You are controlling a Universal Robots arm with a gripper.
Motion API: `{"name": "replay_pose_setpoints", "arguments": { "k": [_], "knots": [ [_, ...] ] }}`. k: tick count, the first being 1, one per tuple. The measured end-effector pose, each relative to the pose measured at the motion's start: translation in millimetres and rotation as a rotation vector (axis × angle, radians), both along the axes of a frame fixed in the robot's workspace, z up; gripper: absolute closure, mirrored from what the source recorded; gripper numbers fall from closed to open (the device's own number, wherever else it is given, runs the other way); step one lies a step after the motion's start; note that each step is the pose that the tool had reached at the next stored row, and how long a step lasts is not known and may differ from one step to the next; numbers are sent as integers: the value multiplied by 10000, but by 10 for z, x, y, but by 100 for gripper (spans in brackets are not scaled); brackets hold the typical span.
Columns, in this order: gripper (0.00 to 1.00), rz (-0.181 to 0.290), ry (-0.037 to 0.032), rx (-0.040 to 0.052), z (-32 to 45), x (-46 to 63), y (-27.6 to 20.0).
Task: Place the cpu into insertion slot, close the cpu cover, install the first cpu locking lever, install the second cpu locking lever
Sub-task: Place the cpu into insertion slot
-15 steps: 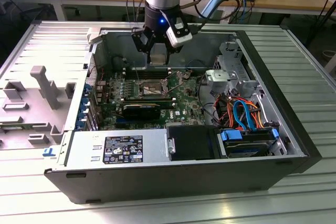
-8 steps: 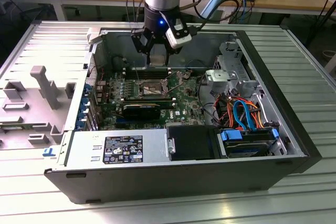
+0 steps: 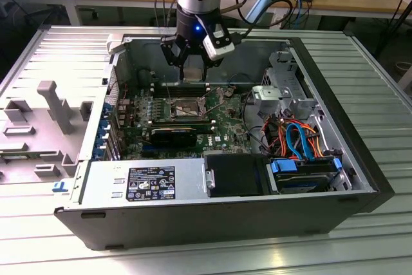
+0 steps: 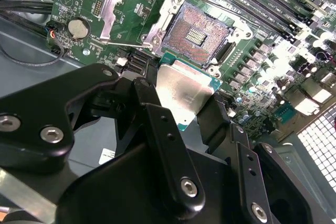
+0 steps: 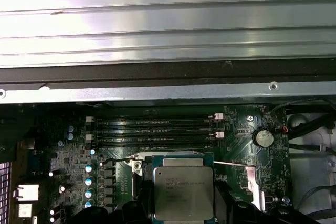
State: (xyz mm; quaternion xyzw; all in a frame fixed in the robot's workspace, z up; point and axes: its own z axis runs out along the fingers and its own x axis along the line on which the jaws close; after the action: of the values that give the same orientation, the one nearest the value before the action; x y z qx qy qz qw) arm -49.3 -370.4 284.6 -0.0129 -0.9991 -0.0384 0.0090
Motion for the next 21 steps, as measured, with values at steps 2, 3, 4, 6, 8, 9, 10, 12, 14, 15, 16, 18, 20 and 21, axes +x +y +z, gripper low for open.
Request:
{"name": "replay_pose_setpoints", "arguments": {
  "k": [2,3,4,6,8,9,10,12,14,15,16,18,20,21],
  "knots": [
    [45,0,0,0,0,0,0],
    [45,-1,0,0,0,0,0],
    [45,-18,0,0,0,0,0],
    [45,-62,0,0,-1,0,0],
    [45,-98,-1,3,-2,0,-1],
    [45,-107,-3,4,-4,-1,-4],
    [45,-111,-1,2,-3,0,-9],
    [45,-117,0,-3,-4,0,-43],
    [45,-119,0,-5,-7,0,-80],
    [45,-119,0,-5,-8,-1,-94],
    [45,-118,0,-4,-9,-1,-106],
    [45,-119,0,-5,-10,-3,-126],
    [45,-119,0,-5,-12,-5,-142],
    [45,-119,0,-4,-12,-5,-150]
  ]
}}
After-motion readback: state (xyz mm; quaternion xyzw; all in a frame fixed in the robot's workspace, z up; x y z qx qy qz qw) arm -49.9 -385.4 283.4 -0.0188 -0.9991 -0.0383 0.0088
